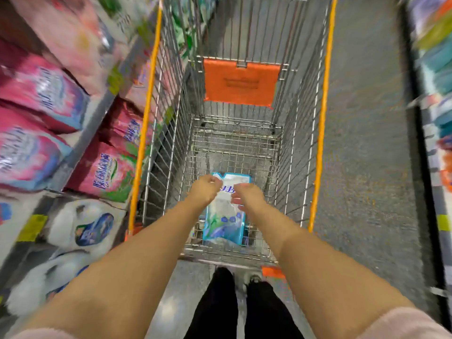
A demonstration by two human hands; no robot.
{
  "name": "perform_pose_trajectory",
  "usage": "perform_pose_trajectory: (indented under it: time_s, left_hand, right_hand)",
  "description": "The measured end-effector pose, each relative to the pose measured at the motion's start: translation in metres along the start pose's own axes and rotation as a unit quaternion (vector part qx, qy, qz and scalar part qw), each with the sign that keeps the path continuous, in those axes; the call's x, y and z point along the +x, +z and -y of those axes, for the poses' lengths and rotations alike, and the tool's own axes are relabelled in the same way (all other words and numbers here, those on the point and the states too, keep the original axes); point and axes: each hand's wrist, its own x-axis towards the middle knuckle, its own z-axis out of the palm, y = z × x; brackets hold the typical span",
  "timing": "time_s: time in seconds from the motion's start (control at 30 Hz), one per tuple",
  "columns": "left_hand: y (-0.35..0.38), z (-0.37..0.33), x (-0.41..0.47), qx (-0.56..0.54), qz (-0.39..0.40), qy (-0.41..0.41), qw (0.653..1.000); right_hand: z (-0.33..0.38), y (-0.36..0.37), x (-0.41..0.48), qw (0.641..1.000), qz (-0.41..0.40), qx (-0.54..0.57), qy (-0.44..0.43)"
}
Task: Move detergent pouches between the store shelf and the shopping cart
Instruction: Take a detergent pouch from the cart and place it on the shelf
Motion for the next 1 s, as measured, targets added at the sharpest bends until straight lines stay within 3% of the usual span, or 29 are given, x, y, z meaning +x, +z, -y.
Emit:
perform_pose_trajectory:
  time_s: [0.3, 0.5, 0.77, 1.0]
  left_hand:
    - [-0.02, -0.046, -0.125, -0.144, -0.15, 0.1, 0.973]
    - [-0.037, -0.054, -0.236, -0.216, -0.262, 0.145, 0.929]
    - [-0.115, -0.036, -0.368, -0.282, -0.375, 0.231, 0.853]
    - [-0.203, 0.025, -0.488, -0.26, -0.472, 0.27, 0.798]
  right_hand:
    - [0.026, -0.006, -0.112, 0.986, 0.065, 0.012, -0.15]
    - [0.033, -0.003, -0.2, 0.956, 0.137, -0.026, -0.257]
    - [0.046, 0.051, -0.327, 0.882, 0.225, -0.057, -0.41]
    - [0.03, 0.162, -0.444, 0.807, 0.322, -0.075, -0.49]
